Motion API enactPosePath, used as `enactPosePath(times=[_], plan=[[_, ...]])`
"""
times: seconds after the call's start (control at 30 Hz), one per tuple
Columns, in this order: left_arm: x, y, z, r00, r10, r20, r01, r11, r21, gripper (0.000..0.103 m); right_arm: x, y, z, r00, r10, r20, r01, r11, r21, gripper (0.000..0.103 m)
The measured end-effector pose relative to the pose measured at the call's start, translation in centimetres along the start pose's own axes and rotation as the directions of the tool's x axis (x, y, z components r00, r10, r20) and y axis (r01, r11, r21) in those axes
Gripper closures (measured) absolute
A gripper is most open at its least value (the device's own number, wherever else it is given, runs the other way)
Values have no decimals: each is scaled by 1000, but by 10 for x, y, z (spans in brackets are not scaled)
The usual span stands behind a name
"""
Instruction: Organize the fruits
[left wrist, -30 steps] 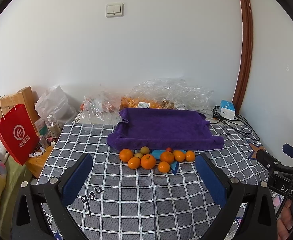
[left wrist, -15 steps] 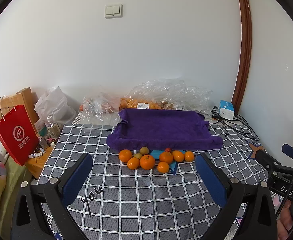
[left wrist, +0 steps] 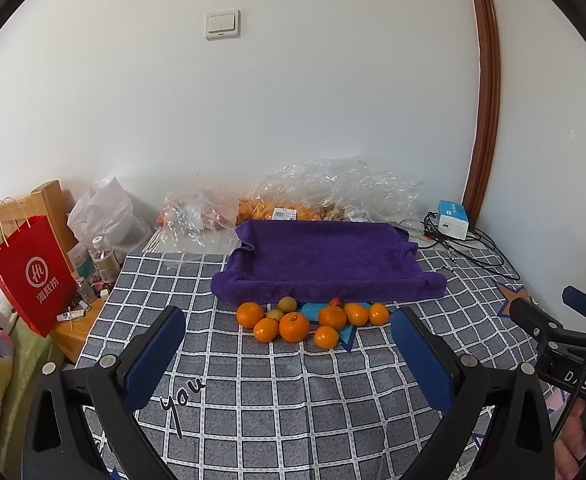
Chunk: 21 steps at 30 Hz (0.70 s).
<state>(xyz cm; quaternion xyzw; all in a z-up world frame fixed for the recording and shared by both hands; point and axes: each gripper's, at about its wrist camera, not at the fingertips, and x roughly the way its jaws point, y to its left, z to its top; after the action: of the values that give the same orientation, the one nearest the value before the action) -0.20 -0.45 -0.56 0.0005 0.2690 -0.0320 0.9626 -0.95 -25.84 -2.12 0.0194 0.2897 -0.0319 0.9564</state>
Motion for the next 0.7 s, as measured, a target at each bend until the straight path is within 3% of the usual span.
enactPosePath(times=[0.1,0.27,0.47,0.6,0.7], plan=[[3,0,-1,1000,-21,17,21,1000,18,0,4,2,-1,1000,1,9,-1,1000,-11,0],[20,7,-3,1000,16,22,-16,999,31,0,26,-1,-3,1000,9,1,-9,1000,4,0],[60,29,-17,998,54,-43,-52,998,26,1,72,3,-13,997,40,-68,-42,999,-23,3],[86,44,-32,994,64,-93,-64,998,5,6,107,9,-18,994,27,-110,-31,999,-36,12],[104,53,-42,989,40,-144,-42,999,-17,18,131,16,-18,989,56,-140,-63,997,-47,24]])
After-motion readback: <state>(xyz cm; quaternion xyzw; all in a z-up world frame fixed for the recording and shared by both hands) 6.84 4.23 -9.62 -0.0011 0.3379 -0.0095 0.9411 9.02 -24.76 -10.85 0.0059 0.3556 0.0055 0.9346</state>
